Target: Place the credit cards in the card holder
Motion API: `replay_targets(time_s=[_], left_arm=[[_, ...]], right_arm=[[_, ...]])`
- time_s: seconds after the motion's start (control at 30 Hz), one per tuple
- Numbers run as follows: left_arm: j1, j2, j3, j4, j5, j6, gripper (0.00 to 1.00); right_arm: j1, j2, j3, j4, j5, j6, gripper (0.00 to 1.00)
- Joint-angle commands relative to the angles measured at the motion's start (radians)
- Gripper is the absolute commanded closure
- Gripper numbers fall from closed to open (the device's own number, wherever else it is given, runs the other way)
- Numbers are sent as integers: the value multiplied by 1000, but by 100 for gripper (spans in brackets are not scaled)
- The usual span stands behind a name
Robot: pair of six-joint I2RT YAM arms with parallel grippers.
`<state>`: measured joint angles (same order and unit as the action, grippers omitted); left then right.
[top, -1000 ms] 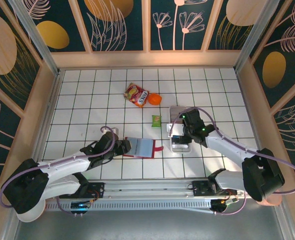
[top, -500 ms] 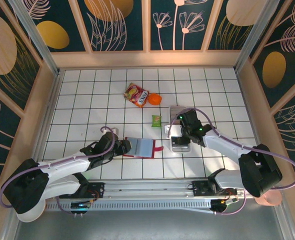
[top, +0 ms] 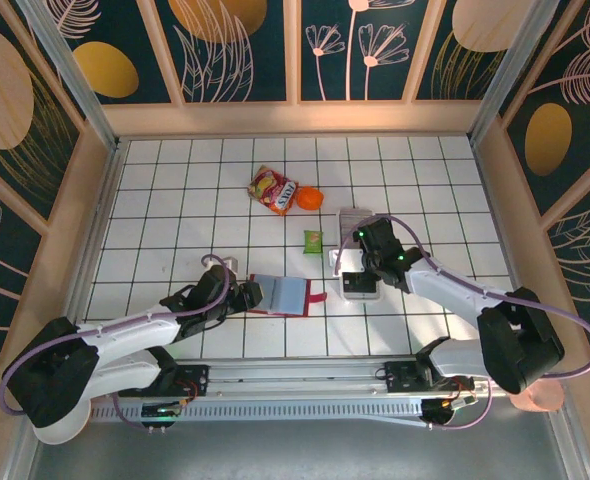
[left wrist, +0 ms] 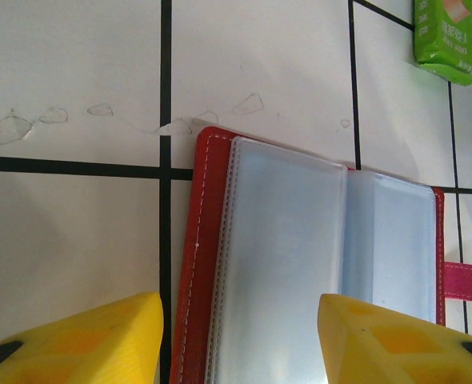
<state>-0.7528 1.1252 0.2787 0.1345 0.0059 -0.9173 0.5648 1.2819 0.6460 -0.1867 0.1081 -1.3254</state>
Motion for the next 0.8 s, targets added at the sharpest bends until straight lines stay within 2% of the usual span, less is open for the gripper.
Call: replay_targets(time_s=[0.0, 0.1, 0.23, 0.43, 0.57, 0.77], left_arm=[[6, 13, -13, 43, 27, -18, 48], [6, 16, -14, 42, 24, -19, 50], [6, 18, -14, 39, 22, -20, 51], [7, 20, -15, 40, 19, -23, 54], [6, 19, -14, 36, 18, -21, 56], [6, 10, -16, 31, 12, -25, 56]], right_arm=[[-1, -37, 16, -21, 10, -42, 26], [0, -53, -4, -23, 2, -48, 40], [0, -69, -14, -45, -15, -53, 49], [0, -84, -44, -34, -13, -66, 57], [0, -92, -50, -35, -13, -65, 71], [-1, -100, -48, -39, -9, -66, 79]])
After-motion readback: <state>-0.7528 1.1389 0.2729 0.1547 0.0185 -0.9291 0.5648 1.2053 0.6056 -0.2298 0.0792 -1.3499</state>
